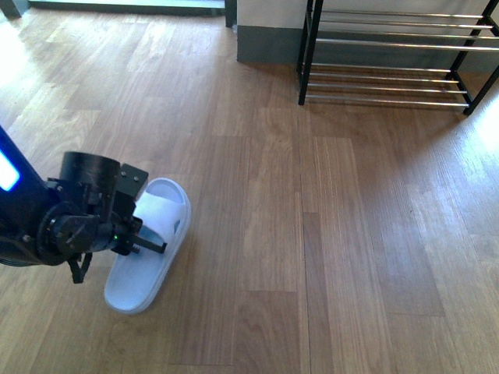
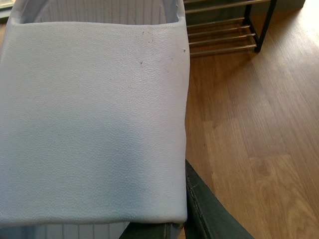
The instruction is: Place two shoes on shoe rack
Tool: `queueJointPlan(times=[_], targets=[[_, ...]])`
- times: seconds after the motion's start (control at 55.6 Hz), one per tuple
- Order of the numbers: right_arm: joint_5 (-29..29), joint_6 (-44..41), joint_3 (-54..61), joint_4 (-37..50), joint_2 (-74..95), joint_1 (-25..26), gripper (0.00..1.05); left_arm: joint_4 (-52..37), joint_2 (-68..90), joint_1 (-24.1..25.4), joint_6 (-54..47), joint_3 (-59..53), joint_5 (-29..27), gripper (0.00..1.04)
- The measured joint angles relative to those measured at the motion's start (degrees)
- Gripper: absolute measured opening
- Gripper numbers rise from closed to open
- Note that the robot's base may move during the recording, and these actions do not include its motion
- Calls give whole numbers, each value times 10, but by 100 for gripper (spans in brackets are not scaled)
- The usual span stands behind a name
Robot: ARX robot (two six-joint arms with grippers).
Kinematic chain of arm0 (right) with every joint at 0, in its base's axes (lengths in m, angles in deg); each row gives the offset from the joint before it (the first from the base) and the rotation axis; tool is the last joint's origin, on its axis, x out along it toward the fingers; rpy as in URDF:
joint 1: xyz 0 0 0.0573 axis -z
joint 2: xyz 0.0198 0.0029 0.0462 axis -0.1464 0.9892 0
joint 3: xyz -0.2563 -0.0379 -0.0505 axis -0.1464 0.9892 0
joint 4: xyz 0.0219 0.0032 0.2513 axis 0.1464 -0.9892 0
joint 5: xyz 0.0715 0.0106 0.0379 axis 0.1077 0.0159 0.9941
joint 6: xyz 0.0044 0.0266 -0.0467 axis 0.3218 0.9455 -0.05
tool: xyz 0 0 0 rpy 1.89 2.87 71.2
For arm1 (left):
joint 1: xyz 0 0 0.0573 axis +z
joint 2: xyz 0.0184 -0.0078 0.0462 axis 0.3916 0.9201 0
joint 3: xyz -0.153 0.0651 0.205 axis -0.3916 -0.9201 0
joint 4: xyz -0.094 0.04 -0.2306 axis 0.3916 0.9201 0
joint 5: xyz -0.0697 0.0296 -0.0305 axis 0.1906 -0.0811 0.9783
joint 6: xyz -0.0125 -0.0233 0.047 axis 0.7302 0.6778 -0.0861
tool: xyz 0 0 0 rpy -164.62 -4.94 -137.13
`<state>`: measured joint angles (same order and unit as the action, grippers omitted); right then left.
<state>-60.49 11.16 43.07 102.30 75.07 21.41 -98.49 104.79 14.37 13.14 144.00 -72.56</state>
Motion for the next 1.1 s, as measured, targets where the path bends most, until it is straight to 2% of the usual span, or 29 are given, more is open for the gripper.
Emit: queueJointPlan(times=[0.306,0.504,0.737,0.971,1.097], targets=[[0,0,0,0,0,0,1,-86,-278,30,72,-267,7,2],[0,0,0,0,0,0,1,-84,-432,31,84,-376,3,2],[0,0,0,0,0,0,1,14,-680,33,85,-476,-7,2],[0,0,0,0,0,0,1,139,-917,35,85,-495,-19,2],[0,0,0,0,0,0,1,195,-1025,44,85,-500,-43,2]])
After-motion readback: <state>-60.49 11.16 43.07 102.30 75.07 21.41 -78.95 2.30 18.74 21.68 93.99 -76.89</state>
